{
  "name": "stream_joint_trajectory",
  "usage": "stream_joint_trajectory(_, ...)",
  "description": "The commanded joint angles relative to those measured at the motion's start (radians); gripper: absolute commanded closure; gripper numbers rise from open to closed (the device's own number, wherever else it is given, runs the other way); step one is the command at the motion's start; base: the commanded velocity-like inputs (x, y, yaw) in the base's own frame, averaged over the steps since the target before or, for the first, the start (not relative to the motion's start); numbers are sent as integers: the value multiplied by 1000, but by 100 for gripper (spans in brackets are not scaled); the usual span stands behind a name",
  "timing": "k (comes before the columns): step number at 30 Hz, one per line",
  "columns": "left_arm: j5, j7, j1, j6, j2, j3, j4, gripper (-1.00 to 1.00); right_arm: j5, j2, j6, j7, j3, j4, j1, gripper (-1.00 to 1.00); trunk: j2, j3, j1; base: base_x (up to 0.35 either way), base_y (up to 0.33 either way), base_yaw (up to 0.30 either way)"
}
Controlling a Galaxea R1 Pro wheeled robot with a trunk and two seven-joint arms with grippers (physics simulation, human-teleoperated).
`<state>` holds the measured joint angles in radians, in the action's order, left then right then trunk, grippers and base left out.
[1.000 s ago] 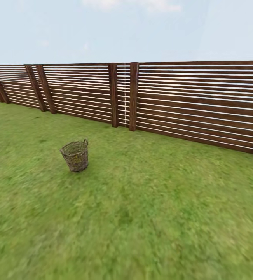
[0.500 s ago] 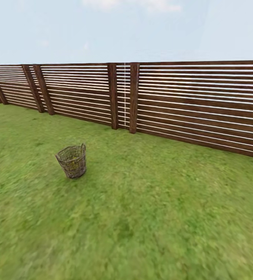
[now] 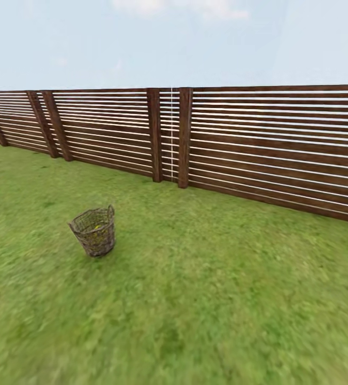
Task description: Take the three Easter eggs out of the wicker basket on the lawn in the garden, then place them on the lawn next to a single tree (choose any tree) so that all three eggs are next to the same tree and none are left in the basket.
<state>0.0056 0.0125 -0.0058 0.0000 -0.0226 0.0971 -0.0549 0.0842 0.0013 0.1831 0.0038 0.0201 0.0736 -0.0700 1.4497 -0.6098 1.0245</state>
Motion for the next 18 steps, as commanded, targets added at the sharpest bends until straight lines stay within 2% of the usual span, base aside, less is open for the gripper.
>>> stream_joint_trajectory(1,1,1,0,0,0,7,0,-100,8,0,2,-1,1,0,-1,-100,0,-1,1,339,0,0)
stream_joint_trajectory(14,1,1,0,0,0,7,0,-100,8,-1,3,-2,1,0,-1,-100,0,-1,1,339,0,0)
stream_joint_trajectory(18,1,1,0,0,0,7,0,-100,8,-3,3,-2,0,2,-1,-100,0,-1,1,339,0,81)
